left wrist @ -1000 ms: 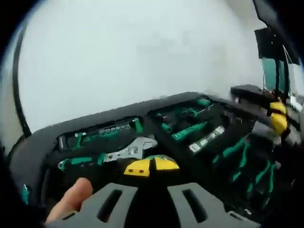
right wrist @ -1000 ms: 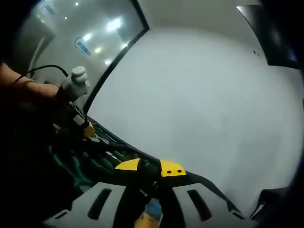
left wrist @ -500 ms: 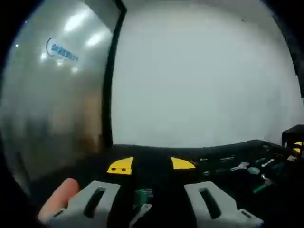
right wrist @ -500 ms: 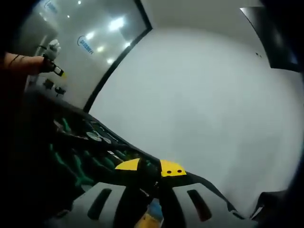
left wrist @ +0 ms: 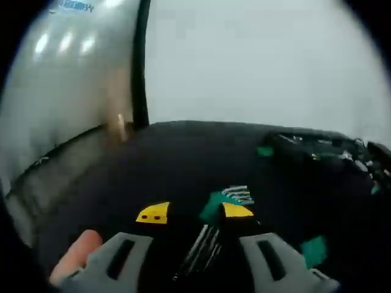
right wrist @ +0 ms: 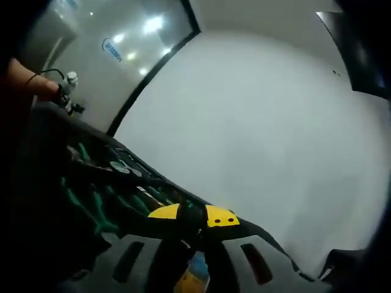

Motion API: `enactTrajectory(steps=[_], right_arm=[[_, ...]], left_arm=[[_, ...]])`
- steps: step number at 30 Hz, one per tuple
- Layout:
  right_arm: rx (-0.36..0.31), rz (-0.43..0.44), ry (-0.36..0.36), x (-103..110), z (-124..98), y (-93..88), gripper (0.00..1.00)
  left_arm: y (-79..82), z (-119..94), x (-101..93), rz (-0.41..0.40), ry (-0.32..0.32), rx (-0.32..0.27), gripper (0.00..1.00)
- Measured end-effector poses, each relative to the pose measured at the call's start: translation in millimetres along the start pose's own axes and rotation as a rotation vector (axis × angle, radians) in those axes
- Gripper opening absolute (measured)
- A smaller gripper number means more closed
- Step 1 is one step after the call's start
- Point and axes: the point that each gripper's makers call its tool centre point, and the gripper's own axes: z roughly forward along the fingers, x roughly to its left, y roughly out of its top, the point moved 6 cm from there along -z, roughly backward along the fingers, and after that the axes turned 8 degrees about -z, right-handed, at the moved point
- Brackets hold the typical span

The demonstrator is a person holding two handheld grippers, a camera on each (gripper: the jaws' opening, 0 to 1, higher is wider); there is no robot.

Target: Pick up the tools and put them into their designated positions in the toolbox.

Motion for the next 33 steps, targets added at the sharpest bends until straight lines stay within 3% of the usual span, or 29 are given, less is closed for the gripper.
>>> enactTrajectory(steps=[2,3,6,8,12,23,26,27,28,30,33], right_arm=[[0.004,0.008,0.002,0,1,-0.8,0.12],[0.006,0.011,0.004,0,1,-0.9,0.12],[0.009,0.012,0.012,1,3,-2.8,0.12],[0.009,0.009,0.015,1,3,-2.5,0.12],[0.011,0.012,0.016,2,2,-1.5,0.12],[0.019,0.012,0.019,3,0,0.1,0.12],[0.02,0.012,0.02,3,-1,0.4,0.12],[0.02,0.011,0.02,3,-1,0.5,0.12],[0.021,0.01,0.021,3,-1,0.6,0.12],[0.022,0.01,0.021,3,-1,0.7,0.12],[0.023,0.012,0.018,3,-2,0.7,0.12]], left_arm=[[-5.3,4,-3.4,0.063,-0.035,0.023,0.28],[-3.7,6,-1.2,0.046,-0.022,-0.006,0.26],[-3.0,11,1.6,0.055,-0.054,-0.018,0.26],[-2.1,15,-0.1,0.096,-0.074,-0.051,0.25],[-3.9,14,-5.9,0.13,-0.098,-0.07,0.14],[-0.9,22,-21.7,0.101,-0.198,0.002,0.32],[-2.0,33,-24.7,0.11,-0.181,-0.003,0.46],[-2.4,37,-19.2,0.076,-0.14,0.002,0.47],[-3.3,37,-20.2,0.058,-0.177,0.002,0.47],[-6.3,39,-17.1,-0.059,-0.201,0.009,0.46],[-5.0,35,-14.7,0.014,-0.157,-0.005,0.34]])
